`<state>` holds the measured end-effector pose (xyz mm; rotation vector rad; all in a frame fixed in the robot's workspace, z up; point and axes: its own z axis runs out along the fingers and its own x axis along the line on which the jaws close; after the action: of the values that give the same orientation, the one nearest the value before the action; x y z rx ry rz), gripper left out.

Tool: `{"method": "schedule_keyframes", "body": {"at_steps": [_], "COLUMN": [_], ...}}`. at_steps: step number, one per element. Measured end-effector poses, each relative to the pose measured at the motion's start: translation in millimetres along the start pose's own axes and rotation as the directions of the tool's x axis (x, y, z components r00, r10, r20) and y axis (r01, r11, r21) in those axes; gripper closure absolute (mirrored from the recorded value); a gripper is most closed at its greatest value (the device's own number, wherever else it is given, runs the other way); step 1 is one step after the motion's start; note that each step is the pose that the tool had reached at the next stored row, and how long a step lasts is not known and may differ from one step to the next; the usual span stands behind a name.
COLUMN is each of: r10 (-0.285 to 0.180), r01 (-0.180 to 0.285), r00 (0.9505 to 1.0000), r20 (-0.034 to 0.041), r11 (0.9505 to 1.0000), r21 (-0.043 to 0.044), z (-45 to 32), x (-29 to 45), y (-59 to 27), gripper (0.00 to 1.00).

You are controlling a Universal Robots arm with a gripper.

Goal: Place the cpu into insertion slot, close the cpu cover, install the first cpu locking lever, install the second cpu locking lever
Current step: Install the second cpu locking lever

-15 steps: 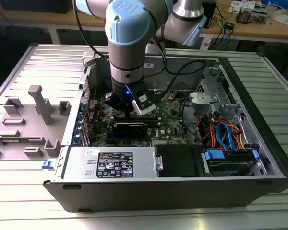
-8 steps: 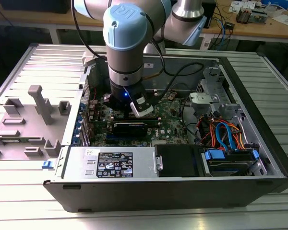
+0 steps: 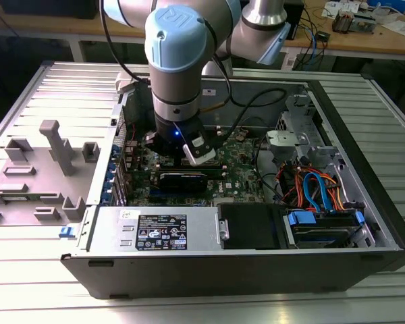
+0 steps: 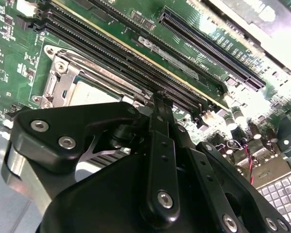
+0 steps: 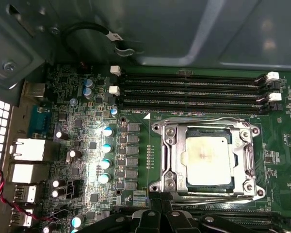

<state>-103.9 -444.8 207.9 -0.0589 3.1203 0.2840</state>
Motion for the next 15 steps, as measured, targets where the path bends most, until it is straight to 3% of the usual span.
{"method": "schedule_keyframes", "body": {"at_steps": [4,8,15], "r10": [0.000,0.000,0.000], "r01": [0.000,0.000,0.000], "r00": [1.0000,1.0000,1.0000], "r20": [0.0003,0.0011,0.0013], "r11": [1.0000,0.9997,0.9996], "r21": [-0.0066,-0.0245,-0.0298], "z": [2.1,3.9,6.4], "x": [0.1,2.4,3.9], "y": [-0.4,-0.6,-0.9], "gripper": [0.89,0.89,0.89]}}
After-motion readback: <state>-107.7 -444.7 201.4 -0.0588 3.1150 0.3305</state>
